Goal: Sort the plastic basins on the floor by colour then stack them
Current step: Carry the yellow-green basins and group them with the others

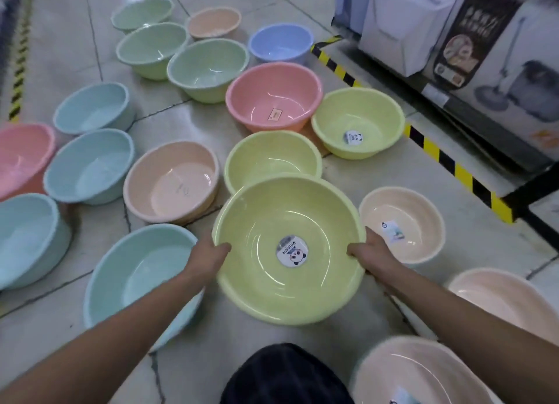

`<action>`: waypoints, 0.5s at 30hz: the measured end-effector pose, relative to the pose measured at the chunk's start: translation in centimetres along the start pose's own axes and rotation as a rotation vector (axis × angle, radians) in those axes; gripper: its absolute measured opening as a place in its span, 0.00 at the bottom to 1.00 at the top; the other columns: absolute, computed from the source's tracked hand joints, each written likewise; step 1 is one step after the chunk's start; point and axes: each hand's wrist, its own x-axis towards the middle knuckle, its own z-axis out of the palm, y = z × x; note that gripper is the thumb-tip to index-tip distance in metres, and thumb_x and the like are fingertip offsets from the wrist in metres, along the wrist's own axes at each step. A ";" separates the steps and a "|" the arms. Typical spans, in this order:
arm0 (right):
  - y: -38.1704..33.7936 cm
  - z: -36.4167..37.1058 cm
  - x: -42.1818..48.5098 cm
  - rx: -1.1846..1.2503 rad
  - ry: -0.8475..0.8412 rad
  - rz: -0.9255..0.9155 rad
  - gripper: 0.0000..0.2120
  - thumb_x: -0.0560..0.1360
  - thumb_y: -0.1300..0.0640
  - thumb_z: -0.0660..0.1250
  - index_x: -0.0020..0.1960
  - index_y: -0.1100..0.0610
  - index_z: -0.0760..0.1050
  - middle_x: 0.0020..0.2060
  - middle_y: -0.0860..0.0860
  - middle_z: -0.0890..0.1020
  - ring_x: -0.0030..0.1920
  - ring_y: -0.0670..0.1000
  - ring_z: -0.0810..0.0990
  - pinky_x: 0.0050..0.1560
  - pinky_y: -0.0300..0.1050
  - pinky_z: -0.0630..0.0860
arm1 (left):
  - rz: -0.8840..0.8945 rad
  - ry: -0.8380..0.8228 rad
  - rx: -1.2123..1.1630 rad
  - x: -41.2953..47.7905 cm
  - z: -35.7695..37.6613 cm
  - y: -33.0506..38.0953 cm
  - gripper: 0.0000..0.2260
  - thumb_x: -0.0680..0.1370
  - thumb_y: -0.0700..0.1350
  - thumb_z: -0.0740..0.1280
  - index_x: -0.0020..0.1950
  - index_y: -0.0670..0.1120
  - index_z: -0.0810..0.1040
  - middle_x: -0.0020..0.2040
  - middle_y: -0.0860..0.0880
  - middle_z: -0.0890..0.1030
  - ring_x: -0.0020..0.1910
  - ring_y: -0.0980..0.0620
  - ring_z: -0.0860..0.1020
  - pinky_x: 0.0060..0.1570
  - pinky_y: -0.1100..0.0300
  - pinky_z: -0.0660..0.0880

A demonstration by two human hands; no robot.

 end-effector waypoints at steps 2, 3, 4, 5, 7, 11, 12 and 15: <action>-3.6 -0.7 1.5 0.006 0.019 -0.026 0.23 0.60 0.58 0.64 0.56 0.53 0.76 0.49 0.56 0.84 0.50 0.59 0.82 0.51 0.55 0.81 | 0.041 -0.023 -0.077 2.0 -1.6 3.6 0.14 0.77 0.33 0.63 0.58 0.48 0.74 0.49 0.45 0.81 0.45 0.46 0.79 0.45 0.56 0.76; -5.7 -0.9 2.0 0.010 0.025 -0.033 0.21 0.63 0.60 0.65 0.56 0.53 0.76 0.50 0.56 0.84 0.50 0.59 0.82 0.49 0.53 0.80 | 0.041 -0.010 -0.121 3.1 -2.3 5.1 0.13 0.77 0.33 0.63 0.58 0.47 0.73 0.49 0.44 0.81 0.44 0.47 0.79 0.43 0.57 0.76; -7.6 -1.0 2.7 0.019 0.026 -0.040 0.19 0.67 0.62 0.65 0.57 0.53 0.75 0.50 0.56 0.83 0.49 0.59 0.82 0.45 0.49 0.79 | 0.028 0.003 -0.153 4.3 -2.8 6.4 0.11 0.77 0.34 0.64 0.57 0.45 0.74 0.49 0.43 0.81 0.43 0.47 0.79 0.42 0.57 0.76; -9.3 -1.0 3.8 0.037 0.027 -0.045 0.17 0.70 0.65 0.63 0.57 0.53 0.75 0.49 0.56 0.83 0.47 0.58 0.81 0.41 0.46 0.77 | 0.017 0.005 -0.176 5.8 -3.2 7.3 0.10 0.77 0.36 0.65 0.57 0.44 0.74 0.50 0.42 0.82 0.43 0.45 0.80 0.43 0.55 0.77; -12.0 -0.7 6.4 0.062 0.033 -0.038 0.17 0.72 0.67 0.61 0.58 0.52 0.74 0.46 0.55 0.82 0.42 0.56 0.79 0.37 0.44 0.75 | 0.014 -0.014 -0.207 8.9 -3.6 8.6 0.10 0.75 0.38 0.67 0.55 0.44 0.76 0.50 0.41 0.82 0.45 0.42 0.81 0.48 0.48 0.79; -15.6 0.9 11.9 0.049 0.052 -0.005 0.18 0.72 0.67 0.62 0.59 0.53 0.74 0.43 0.54 0.80 0.40 0.55 0.78 0.39 0.45 0.75 | -0.039 0.033 -0.307 16.1 -3.2 10.2 0.12 0.66 0.43 0.66 0.49 0.47 0.76 0.50 0.39 0.83 0.46 0.39 0.82 0.49 0.40 0.81; -16.3 1.5 13.3 0.035 0.051 -0.004 0.18 0.72 0.66 0.62 0.60 0.53 0.73 0.45 0.54 0.80 0.41 0.55 0.78 0.40 0.45 0.75 | -0.051 0.035 -0.330 17.8 -2.9 10.6 0.11 0.69 0.42 0.65 0.51 0.46 0.76 0.51 0.40 0.82 0.45 0.41 0.82 0.49 0.44 0.81; -17.1 2.9 17.2 -0.012 0.056 0.005 0.20 0.73 0.67 0.63 0.62 0.53 0.71 0.50 0.55 0.80 0.45 0.55 0.79 0.40 0.45 0.76 | -0.077 0.016 -0.368 21.9 -1.5 11.0 0.10 0.75 0.36 0.62 0.55 0.44 0.75 0.50 0.41 0.81 0.42 0.44 0.80 0.44 0.52 0.78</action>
